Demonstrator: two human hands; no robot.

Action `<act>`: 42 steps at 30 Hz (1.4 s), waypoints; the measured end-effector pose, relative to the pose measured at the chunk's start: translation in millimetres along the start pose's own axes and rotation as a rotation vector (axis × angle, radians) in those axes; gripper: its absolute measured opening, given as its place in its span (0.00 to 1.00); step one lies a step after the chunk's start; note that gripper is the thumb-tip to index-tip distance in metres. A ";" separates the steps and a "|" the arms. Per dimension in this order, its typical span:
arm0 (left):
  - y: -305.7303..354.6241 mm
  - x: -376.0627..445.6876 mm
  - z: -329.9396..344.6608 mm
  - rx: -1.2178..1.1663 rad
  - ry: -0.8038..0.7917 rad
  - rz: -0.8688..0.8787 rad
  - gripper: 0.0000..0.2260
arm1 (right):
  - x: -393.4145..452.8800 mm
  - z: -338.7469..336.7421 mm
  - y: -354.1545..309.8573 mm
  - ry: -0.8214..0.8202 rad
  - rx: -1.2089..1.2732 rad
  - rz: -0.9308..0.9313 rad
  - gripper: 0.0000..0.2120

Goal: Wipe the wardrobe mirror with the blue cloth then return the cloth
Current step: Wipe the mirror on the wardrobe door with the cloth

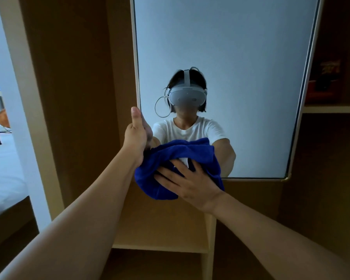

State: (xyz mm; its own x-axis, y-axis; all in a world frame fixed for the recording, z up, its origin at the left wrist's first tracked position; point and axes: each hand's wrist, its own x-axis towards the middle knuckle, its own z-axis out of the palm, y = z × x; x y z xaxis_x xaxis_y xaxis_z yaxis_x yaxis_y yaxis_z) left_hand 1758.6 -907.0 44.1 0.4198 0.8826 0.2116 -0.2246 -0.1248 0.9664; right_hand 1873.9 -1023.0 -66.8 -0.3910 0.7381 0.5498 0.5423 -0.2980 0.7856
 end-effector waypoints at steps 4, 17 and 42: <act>-3.0 1.6 10.7 -0.027 0.123 0.047 0.33 | -44.5 6.7 24.8 -0.008 -0.054 0.001 0.27; 6.2 -12.4 4.5 0.015 0.112 -0.007 0.31 | 20.7 4.1 -26.8 0.129 -0.016 -0.021 0.30; 2.0 -7.0 15.4 -0.052 0.195 0.065 0.30 | -135.9 -0.8 68.6 0.106 -0.145 0.129 0.36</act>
State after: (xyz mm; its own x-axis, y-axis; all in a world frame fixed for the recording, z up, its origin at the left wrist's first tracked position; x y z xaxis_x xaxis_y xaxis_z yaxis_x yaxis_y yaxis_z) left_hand 1768.7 -920.3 46.7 0.2254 0.9452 0.2360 -0.2933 -0.1652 0.9417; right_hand 1963.6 -1144.2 -87.4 -0.4059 0.6226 0.6690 0.4829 -0.4754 0.7354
